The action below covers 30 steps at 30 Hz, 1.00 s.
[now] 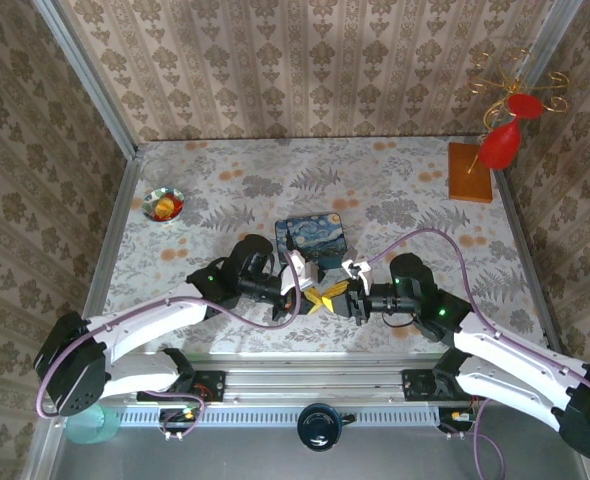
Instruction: Unlock a padlock with a key
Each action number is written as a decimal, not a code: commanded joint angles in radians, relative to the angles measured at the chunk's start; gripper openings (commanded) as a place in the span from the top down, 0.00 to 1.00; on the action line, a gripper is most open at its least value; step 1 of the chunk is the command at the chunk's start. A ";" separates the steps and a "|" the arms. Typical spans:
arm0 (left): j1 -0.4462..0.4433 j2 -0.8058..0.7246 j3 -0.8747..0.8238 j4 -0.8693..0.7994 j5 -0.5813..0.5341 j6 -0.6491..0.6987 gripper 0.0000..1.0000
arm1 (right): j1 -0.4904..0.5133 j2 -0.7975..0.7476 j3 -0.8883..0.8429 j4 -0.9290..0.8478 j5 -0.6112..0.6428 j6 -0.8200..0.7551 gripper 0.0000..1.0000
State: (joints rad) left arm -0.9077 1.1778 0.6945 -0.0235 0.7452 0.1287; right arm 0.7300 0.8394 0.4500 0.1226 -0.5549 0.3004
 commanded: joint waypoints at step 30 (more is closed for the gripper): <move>-0.084 0.279 -0.242 0.681 -0.979 -0.737 0.51 | -0.093 -0.181 -0.263 0.105 0.600 0.760 1.00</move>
State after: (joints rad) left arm -0.9691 1.3766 0.4591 0.5079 -0.0956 -0.4603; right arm 0.6384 0.6682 0.2176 0.1356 0.0048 0.9058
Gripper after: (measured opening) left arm 0.488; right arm 0.068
